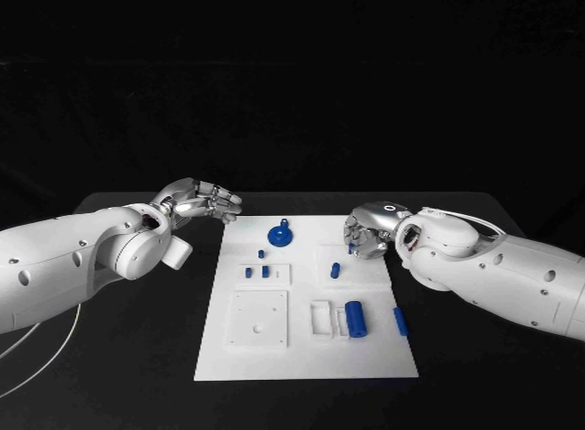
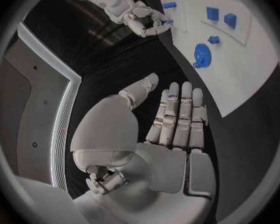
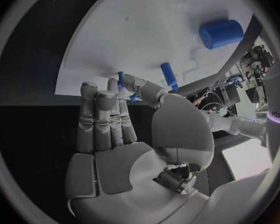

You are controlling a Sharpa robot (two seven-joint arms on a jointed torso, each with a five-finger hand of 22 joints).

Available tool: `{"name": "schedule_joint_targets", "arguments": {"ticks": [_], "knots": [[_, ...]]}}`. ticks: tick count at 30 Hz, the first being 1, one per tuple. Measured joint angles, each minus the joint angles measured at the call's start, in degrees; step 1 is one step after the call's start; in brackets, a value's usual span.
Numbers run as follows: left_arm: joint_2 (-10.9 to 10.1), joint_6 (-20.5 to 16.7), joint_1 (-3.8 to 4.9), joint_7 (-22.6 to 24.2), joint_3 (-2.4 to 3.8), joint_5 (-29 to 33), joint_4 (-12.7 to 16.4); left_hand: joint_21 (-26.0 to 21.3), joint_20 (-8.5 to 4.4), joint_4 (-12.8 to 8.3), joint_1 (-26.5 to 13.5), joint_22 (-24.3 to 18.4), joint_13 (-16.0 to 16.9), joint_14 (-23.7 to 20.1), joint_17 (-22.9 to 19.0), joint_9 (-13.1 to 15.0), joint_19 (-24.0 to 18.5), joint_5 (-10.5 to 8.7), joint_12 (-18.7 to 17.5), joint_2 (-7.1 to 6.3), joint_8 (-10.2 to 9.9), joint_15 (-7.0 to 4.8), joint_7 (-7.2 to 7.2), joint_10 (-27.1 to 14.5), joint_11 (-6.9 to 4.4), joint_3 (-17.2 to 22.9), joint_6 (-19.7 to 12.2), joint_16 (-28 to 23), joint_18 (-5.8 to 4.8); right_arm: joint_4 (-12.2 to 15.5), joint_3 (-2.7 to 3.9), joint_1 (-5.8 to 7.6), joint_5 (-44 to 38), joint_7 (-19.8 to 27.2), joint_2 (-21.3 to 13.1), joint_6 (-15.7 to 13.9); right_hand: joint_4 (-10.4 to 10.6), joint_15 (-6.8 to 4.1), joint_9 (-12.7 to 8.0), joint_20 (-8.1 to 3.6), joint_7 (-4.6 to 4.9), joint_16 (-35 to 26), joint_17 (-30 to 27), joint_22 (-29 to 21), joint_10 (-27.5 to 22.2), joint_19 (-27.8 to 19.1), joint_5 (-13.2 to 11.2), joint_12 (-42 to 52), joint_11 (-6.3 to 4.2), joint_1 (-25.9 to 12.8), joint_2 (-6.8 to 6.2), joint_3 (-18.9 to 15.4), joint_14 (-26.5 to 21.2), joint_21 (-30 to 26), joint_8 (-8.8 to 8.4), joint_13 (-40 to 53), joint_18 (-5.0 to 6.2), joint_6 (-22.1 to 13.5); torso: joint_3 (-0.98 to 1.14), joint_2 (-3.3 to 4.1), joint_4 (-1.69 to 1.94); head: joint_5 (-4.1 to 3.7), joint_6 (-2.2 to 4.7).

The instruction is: Assemble the parts on the task board

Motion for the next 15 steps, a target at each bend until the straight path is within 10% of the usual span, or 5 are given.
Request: {"name": "schedule_joint_targets", "arguments": {"ticks": [15], "knots": [[0.02, 0.22, -0.01, -0.50, 0.00, -0.08, -0.15, -0.22, 0.01, 0.16, 0.00, 0.17, -0.09, 0.00, 0.10, -0.03, -0.40, 0.20, 0.00, 0.00, 0.00, 0.00, 0.21, 0.00, 0.00, 0.16, -0.21, -0.14, -0.02, 1.83, 2.02, 1.39, 8.21, -0.55, -1.32, 1.24, 0.00, -0.01, 0.24, -0.07, -0.08, 0.00, -0.01, -0.02, -0.04, -0.10, 0.00, 0.00, 0.00, 0.00, 0.00, 0.00, -0.01, 0.00, -0.09, 0.30, -0.01, -0.10, -0.02, 0.05, 0.01, 0.40, 0.37]]}}
